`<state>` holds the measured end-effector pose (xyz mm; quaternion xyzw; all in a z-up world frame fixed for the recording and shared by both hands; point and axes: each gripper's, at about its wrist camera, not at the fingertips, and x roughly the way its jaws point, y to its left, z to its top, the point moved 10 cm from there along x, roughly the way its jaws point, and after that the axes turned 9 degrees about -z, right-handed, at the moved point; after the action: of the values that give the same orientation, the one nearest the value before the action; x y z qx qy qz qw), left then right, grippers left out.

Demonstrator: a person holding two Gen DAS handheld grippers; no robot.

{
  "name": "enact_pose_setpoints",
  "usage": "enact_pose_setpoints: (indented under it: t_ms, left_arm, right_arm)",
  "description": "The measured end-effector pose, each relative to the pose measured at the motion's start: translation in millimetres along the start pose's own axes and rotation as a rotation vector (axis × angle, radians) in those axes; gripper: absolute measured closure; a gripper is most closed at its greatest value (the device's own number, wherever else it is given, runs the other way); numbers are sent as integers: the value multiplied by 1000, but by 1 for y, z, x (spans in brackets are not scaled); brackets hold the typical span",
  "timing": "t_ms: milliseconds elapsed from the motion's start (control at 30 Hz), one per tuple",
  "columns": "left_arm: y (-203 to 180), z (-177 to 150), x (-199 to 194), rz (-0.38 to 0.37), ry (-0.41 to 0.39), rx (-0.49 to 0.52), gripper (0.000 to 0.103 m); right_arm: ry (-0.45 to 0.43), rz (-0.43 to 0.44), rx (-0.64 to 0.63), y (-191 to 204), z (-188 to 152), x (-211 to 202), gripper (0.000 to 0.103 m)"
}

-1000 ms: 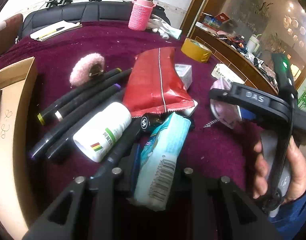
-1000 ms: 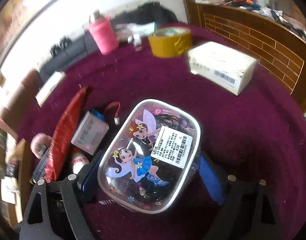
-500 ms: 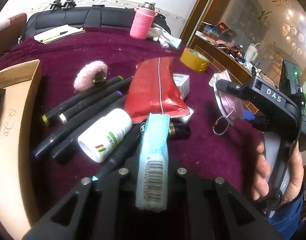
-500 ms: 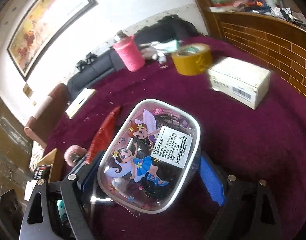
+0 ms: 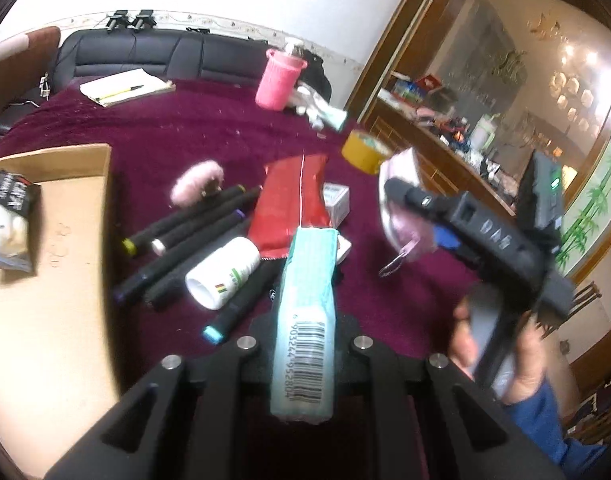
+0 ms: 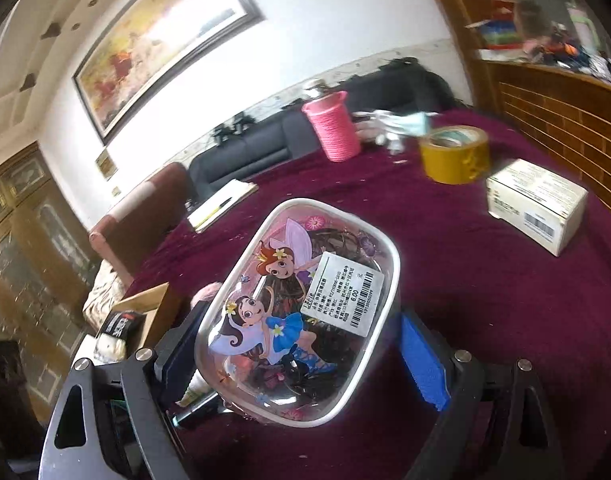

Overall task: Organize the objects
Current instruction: 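Carry the teal pack and clear pouch to the tray and lower them in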

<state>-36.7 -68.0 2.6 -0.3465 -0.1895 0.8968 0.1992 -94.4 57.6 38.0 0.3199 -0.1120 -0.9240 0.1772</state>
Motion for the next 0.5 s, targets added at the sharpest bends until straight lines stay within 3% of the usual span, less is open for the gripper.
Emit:
enact_pose_setpoints:
  t_ms: [267, 500]
  left_arm:
    - [22, 10, -66, 15, -98, -34, 89]
    - [87, 21, -135, 142, -166, -87, 88]
  right_arm:
    - [69, 83, -17, 31, -11, 4, 10]
    - [126, 191, -136, 117, -23, -18, 10]
